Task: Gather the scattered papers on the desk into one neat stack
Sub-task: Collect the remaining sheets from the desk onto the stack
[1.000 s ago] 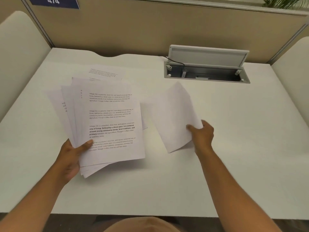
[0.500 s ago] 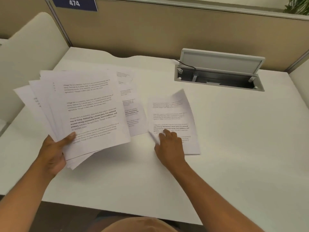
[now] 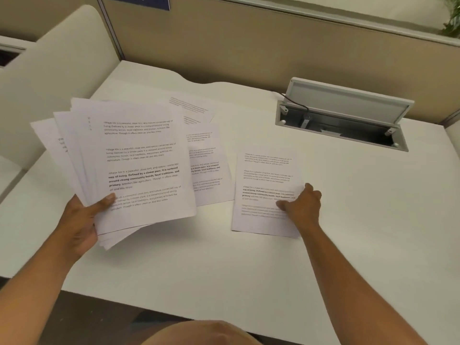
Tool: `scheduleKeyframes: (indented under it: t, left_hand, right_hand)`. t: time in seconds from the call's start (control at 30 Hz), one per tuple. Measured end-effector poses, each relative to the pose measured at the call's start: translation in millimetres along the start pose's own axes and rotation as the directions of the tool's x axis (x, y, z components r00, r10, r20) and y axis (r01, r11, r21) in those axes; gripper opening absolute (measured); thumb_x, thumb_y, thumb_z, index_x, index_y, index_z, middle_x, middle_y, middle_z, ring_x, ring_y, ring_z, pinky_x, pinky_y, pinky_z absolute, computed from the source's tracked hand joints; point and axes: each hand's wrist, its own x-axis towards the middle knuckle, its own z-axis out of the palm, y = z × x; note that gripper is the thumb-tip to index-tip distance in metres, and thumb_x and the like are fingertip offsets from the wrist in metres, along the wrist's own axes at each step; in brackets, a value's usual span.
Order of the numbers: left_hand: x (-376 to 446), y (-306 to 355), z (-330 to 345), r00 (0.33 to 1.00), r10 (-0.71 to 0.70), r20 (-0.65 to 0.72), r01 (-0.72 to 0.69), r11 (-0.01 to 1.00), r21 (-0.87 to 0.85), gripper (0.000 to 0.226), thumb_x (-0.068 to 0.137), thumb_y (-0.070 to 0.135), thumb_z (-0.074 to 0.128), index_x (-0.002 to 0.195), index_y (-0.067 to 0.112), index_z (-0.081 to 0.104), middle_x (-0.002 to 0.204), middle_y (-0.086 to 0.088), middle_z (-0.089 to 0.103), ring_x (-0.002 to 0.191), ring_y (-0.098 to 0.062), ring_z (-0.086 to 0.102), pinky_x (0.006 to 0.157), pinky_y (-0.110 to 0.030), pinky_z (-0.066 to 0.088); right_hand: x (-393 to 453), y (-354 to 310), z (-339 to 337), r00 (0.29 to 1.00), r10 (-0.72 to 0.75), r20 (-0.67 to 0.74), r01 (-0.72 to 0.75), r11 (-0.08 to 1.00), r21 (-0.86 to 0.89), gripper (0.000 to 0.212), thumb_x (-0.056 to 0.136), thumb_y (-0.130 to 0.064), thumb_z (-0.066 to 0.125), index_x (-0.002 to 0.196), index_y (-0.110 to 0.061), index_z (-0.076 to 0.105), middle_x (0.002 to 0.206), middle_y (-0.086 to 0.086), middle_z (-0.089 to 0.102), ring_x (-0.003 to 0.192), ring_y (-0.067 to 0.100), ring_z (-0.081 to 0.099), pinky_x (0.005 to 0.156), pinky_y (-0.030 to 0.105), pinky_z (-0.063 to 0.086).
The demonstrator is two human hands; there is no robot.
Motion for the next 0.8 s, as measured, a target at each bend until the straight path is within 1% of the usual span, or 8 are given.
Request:
scheduleKeyframes:
  t: [0.1,0.2,0.3,0.37,0.5,0.63,0.73,0.8]
  left_hand:
    - [9,7,-7,1.000,-0.001,0.012,0.001,1.000,0.002,0.055,0.105,-0.005,0.064,0.156,0.015,0.064,0.148,-0.003,0.076,0.130,-0.022,0.076,0.098,-0.040,0.067]
    - [19,17,-16,1.000,-0.001,0.017,0.001,1.000,0.004,0.055,0.105,-0.006,0.064,0.156,0.014,0.063,0.146,-0.002,0.077,0.128,-0.021,0.077,0.097,-0.038,0.067]
    - [30,25,-28,1.000,-0.002,0.023,0.002,1.000,0.012,0.055,0.105,-0.007,0.064,0.157,0.014,0.062,0.143,-0.001,0.079,0.127,-0.020,0.077,0.096,-0.035,0.067]
    - [38,30,-37,1.000,-0.005,0.020,0.005,1.000,0.014,0.055,0.105,-0.007,0.064,0.157,0.012,0.062,0.142,-0.002,0.079,0.127,-0.020,0.077,0.095,-0.033,0.068]
    - [51,36,-56,1.000,-0.021,0.023,0.020,1.000,0.007,0.054,0.104,-0.006,0.064,0.156,0.010,0.062,0.145,-0.006,0.077,0.130,-0.024,0.075,0.097,-0.034,0.067]
    - [63,40,-79,0.999,-0.033,0.024,0.033,0.999,0.005,0.055,0.103,-0.005,0.066,0.156,0.010,0.062,0.150,-0.010,0.074,0.134,-0.029,0.073,0.101,-0.037,0.064]
    - [72,43,-96,0.998,-0.041,0.040,0.041,0.999,0.006,0.058,0.097,0.001,0.074,0.153,0.012,0.065,0.146,-0.007,0.078,0.130,-0.029,0.076,0.098,-0.037,0.067]
    - [76,42,-104,0.997,-0.051,0.063,0.050,0.999,0.014,0.062,0.090,0.007,0.078,0.151,0.014,0.067,0.144,-0.006,0.079,0.128,-0.028,0.078,0.095,-0.036,0.068]
  right_hand:
    - [9,-4,-7,0.999,-0.009,0.049,0.003,0.994,0.114,0.065,0.080,-0.014,0.091,0.135,0.001,0.061,0.135,0.019,0.069,0.123,0.037,0.066,0.095,0.033,0.049]
    - [14,-14,-12,0.993,-0.042,0.108,0.010,0.958,0.286,0.032,0.090,-0.014,0.083,0.120,-0.006,0.076,0.120,0.014,0.079,0.102,0.032,0.076,0.090,0.039,0.059]
    - [10,-39,-7,0.983,-0.068,0.169,-0.017,0.890,0.456,0.010,0.092,-0.017,0.082,0.101,-0.019,0.078,0.108,0.001,0.082,0.076,0.013,0.081,0.065,0.024,0.061]
    - [6,-63,6,0.973,-0.091,0.213,-0.025,0.873,0.488,0.008,0.091,-0.018,0.083,0.095,-0.023,0.077,0.103,-0.005,0.082,0.076,0.012,0.081,0.067,0.024,0.063]
    - [-8,-114,55,0.957,-0.131,0.260,0.013,0.912,0.409,0.010,0.089,-0.018,0.085,0.097,-0.020,0.078,0.103,0.003,0.082,0.087,0.022,0.079,0.082,0.036,0.063]
    - [-23,-149,101,0.971,-0.153,0.184,0.136,0.986,0.102,0.023,0.084,-0.018,0.084,0.100,-0.001,0.080,0.101,0.013,0.080,0.094,0.033,0.074,0.090,0.043,0.059]
    - [-27,-159,115,0.983,-0.160,0.095,0.162,0.987,-0.018,0.021,0.075,-0.009,0.082,0.084,0.005,0.070,0.085,0.013,0.072,0.085,0.038,0.073,0.078,0.045,0.058]
    - [-25,-158,115,0.989,-0.112,0.099,0.111,0.994,0.013,0.035,0.074,-0.008,0.085,0.102,0.001,0.066,0.096,0.010,0.068,0.086,0.032,0.068,0.070,0.039,0.056]
